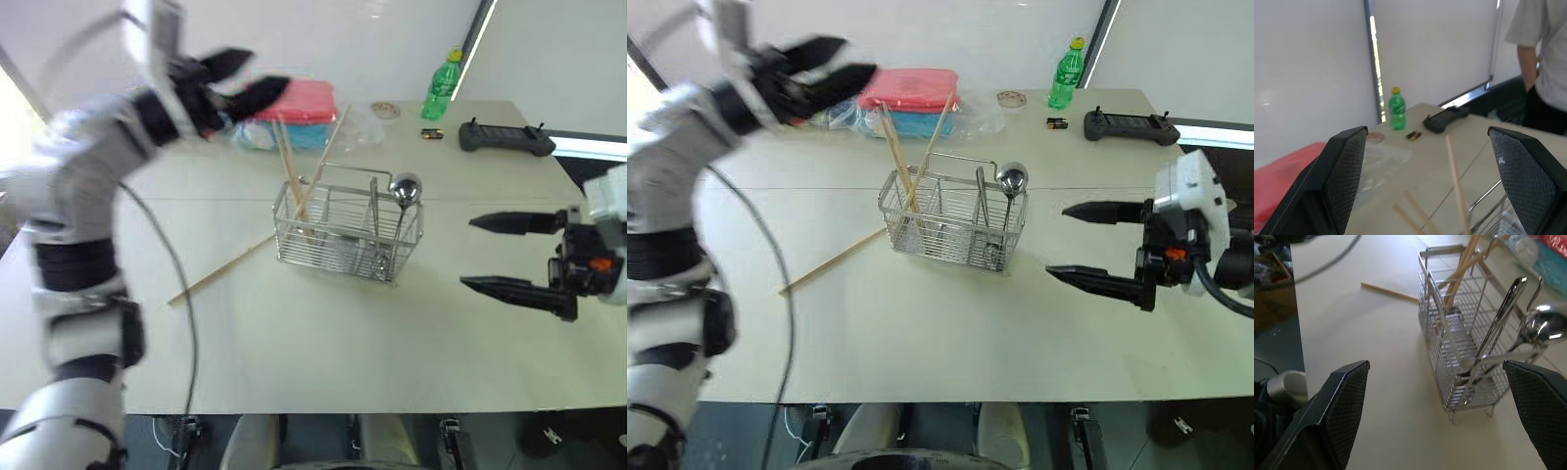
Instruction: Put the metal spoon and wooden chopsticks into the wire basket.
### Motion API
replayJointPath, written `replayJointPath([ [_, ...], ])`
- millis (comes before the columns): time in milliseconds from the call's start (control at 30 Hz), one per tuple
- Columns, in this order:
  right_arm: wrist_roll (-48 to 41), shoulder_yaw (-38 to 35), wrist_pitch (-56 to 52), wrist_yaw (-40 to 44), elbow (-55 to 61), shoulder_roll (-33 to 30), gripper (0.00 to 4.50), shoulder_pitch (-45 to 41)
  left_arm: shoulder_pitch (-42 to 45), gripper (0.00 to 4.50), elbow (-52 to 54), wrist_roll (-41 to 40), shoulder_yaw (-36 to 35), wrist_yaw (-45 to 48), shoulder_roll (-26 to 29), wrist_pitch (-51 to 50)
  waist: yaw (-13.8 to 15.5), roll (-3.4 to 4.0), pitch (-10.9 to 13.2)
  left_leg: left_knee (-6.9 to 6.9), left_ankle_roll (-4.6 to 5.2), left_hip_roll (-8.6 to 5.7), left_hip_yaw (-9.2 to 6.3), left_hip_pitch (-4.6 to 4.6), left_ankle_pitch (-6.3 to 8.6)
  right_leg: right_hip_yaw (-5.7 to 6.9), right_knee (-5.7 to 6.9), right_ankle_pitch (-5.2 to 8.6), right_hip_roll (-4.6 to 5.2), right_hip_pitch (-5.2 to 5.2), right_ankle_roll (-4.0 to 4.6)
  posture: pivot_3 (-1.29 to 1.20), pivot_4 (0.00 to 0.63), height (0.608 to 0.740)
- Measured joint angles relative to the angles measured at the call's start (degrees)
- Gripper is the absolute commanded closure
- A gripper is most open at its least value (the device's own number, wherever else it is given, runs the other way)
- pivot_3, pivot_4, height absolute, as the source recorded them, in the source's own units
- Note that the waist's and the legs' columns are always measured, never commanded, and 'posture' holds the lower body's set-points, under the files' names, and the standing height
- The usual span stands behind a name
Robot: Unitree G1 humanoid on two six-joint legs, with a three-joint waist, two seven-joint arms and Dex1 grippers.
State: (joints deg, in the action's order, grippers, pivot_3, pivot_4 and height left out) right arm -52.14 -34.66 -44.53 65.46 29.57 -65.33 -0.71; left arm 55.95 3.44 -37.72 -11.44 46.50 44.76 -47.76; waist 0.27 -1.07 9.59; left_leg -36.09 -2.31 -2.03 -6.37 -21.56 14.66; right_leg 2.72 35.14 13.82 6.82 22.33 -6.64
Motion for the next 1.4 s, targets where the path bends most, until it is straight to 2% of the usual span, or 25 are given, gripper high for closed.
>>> replayJointPath([
  [67,0.3,0.0,0.6,0.3,0.1,0.0,0.00,0.1,-1.6,0.37,-1.3,1.8,1.6,5.9,5.9,1.9,0.2,0.02,0.0,-0.02,-0.01,0.00,0.01,0.02,0.00,0.00,-0.04,0.06,0.01,-0.03,0.00,0.00,0.150,0.692],
  [167,0.3,-0.1,1.0,0.1,0.4,0.1,0.00,0.0,-10.6,0.37,-3.9,6.7,7.7,17.5,15.2,7.2,0.4,0.05,0.0,-0.01,-0.01,0.04,0.03,0.04,0.01,-0.02,-0.02,0.28,0.02,0.00,0.44,0.00,0.150,0.692],
  [267,0.3,-0.1,1.1,-0.2,0.5,0.2,0.00,0.0,-17.5,0.37,-6.5,11.2,13.3,23.7,17.1,10.9,0.8,-0.01,0.1,-0.07,-0.02,0.33,-0.02,-0.12,0.01,0.00,-0.06,0.28,0.05,0.07,0.50,0.00,0.150,0.692],
  [333,0.3,-0.1,1.1,-0.6,0.6,0.2,0.00,0.0,-18.7,0.37,-8.1,14.4,16.8,24.6,16.7,12.7,1.2,-0.08,0.0,-0.11,-0.02,0.36,0.00,-0.38,0.01,0.02,-0.09,0.18,0.04,0.26,0.66,0.00,0.150,0.692],
  [500,0.1,0.0,1.1,-1.3,0.7,0.6,0.00,0.0,-14.0,0.37,-17.5,22.6,24.4,22.0,8.0,13.5,2.2,-0.06,0.0,-0.14,0.02,0.10,-0.08,-0.76,-0.01,0.15,-0.09,0.11,0.01,0.52,0.54,0.00,0.150,0.692],
  [733,1.4,0.0,1.6,-0.9,1.2,0.7,0.00,1.3,-0.6,0.37,-37.5,34.0,32.9,22.4,-3.7,20.6,1.8,-0.09,0.0,-0.13,0.04,0.05,-0.07,-0.77,-0.01,0.18,-0.03,0.05,0.02,0.53,0.27,0.00,0.150,0.692],
  [900,1.3,-0.1,1.5,-1.8,1.9,1.0,0.00,1.4,3.6,0.37,-47.8,38.9,35.4,24.1,-10.4,25.5,1.7,-0.11,0.0,-0.14,0.05,0.06,-0.09,-0.74,0.00,0.22,0.04,0.05,0.02,0.53,0.26,0.00,0.150,0.692],
  [1133,0.5,-1.8,0.8,-3.8,3.0,2.0,0.00,2.5,6.5,0.37,-55.8,44.6,35.6,23.0,-15.8,30.1,1.9,-0.12,0.0,-0.16,0.05,0.05,-0.10,-0.73,0.00,0.22,0.04,0.03,0.02,0.49,0.20,0.00,0.150,0.692],
  [1233,-0.5,-2.2,0.4,-4.7,3.4,2.5,0.00,2.5,8.2,1.18,-59.4,46.1,35.3,21.6,-17.6,31.3,2.0,-0.12,0.0,-0.20,0.05,0.05,-0.17,-0.65,-0.01,0.28,0.05,0.03,0.02,0.37,0.19,0.00,0.150,0.692],
  [1400,-0.9,-2.2,0.4,-5.5,4.0,3.2,0.00,2.5,10.0,3.65,-63.8,47.2,34.6,20.2,-19.5,33.1,1.9,-0.10,0.0,-0.25,0.05,0.06,-0.19,-0.49,0.00,0.30,0.05,0.14,0.03,0.20,-0.02,0.00,0.150,0.692],
])
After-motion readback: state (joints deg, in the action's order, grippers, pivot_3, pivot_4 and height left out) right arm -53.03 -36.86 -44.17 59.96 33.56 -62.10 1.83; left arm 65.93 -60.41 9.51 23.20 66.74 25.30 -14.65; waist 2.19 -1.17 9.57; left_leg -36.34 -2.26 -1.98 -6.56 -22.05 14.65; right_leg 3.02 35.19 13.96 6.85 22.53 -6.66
